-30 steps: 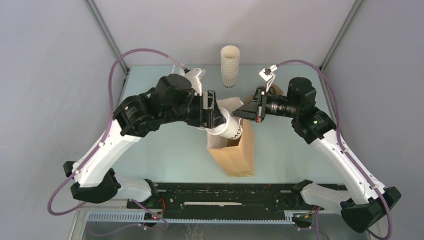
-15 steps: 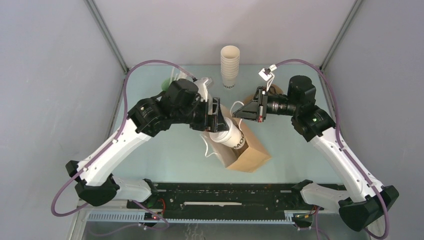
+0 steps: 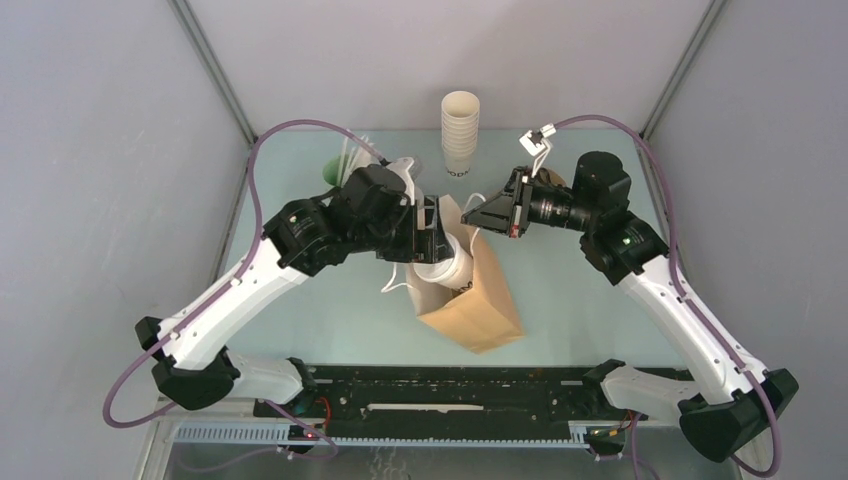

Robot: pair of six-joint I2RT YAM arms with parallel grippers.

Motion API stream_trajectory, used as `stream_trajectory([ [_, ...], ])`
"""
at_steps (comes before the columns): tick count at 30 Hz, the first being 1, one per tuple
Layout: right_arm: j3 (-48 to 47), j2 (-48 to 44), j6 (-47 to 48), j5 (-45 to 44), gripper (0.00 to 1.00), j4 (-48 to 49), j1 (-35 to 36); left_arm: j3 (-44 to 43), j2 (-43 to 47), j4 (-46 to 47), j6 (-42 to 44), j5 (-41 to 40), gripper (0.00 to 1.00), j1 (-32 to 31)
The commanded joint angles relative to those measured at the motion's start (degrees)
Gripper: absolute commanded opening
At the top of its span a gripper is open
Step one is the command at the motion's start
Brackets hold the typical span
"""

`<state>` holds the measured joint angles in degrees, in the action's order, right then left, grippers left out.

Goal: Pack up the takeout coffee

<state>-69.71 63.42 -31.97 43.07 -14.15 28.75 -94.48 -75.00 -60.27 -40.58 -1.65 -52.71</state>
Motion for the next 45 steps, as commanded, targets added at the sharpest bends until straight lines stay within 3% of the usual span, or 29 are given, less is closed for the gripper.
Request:
stream_trajectory([
  [1,-2.18,0.55,-2.43,-1.98,0.0,6.88,0.43,0.07,-0.58,2.18,-1.79,-3.78,0.4,-1.14],
  [14,-2.18,3.29,-7.73,-0.08,0.0,17.99,1.42,-3.03,-1.21,-4.06,-1.2,-11.12,0.4,-1.27],
  [25,2.76,3.4,-2.4,8.78,0.0,11.48,0.9,5.49,1.27,3.76,-3.22,-9.33,0.4,-1.32],
  [34,1.41,5.04,-9.41,4.02,0.0,12.39,2.98,17.65,9.44,10.33,-4.59,-8.5,0.4,-1.17],
  [41,-6.48,9.98,-9.12,-4.74,0.0,2.3,6.47,22.66,12.61,12.28,-3.9,-7.65,0.39,-0.86],
  [45,-18.81,15.69,-6.31,-15.63,0.0,-15.98,10.56,27.01,15.24,15.19,-3.68,-6.59,0.4,-0.1],
])
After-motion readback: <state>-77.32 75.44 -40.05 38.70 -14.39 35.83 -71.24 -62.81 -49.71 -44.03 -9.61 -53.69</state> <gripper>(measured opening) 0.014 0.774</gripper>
